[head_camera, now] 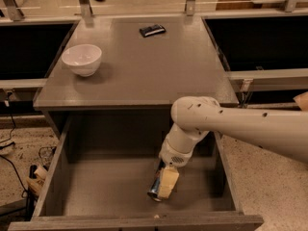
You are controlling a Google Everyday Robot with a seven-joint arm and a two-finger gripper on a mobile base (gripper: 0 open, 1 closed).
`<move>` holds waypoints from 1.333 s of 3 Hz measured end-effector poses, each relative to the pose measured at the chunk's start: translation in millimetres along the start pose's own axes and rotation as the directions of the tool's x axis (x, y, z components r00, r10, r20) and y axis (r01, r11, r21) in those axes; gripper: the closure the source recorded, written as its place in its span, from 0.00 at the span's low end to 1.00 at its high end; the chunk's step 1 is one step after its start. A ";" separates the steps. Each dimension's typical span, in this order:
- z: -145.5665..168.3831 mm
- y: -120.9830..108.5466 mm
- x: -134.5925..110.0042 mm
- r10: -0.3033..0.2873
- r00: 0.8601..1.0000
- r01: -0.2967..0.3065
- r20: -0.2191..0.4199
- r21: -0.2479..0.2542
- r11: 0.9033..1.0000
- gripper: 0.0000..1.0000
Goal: Place redbull can into top drawer
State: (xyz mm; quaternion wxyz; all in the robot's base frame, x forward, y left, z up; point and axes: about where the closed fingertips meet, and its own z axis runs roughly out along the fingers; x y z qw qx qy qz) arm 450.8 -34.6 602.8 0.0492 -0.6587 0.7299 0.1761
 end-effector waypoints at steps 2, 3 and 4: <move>0.0 0.0 0.0 0.000 1.000 0.000 0.000 0.000 1.000 0.12; 0.1 0.0 0.0 0.000 1.000 0.000 0.000 0.000 1.000 0.00; 0.1 0.1 0.0 0.000 1.000 0.000 0.000 0.000 1.000 0.00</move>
Offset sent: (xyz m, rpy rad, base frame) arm 0.0000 0.0000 0.0000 0.0000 0.0000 0.0000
